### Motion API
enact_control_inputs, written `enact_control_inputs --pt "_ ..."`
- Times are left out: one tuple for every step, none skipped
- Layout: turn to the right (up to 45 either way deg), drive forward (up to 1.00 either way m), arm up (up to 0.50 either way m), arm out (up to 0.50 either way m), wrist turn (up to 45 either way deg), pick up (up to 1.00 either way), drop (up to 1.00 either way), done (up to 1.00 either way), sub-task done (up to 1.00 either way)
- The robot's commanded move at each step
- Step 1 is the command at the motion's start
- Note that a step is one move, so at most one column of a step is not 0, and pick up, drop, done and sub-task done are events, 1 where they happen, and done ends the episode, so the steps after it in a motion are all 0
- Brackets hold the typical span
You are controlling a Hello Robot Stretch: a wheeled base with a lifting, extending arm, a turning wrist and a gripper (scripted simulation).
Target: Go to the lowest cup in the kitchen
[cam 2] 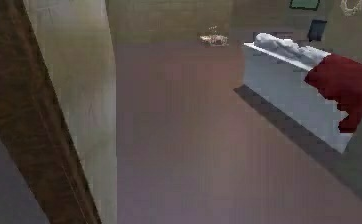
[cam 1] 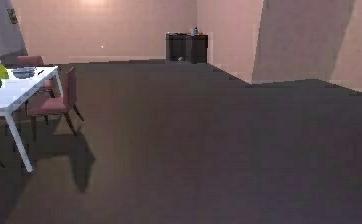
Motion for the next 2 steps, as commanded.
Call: enact_control_inputs --pt "0.0 1.0 0.0 0.0 0.0 0.0 0.0 0.0 0.0" --pt "0.0 1.0 0.0 0.0 0.0 0.0 0.0 0.0 0.0"
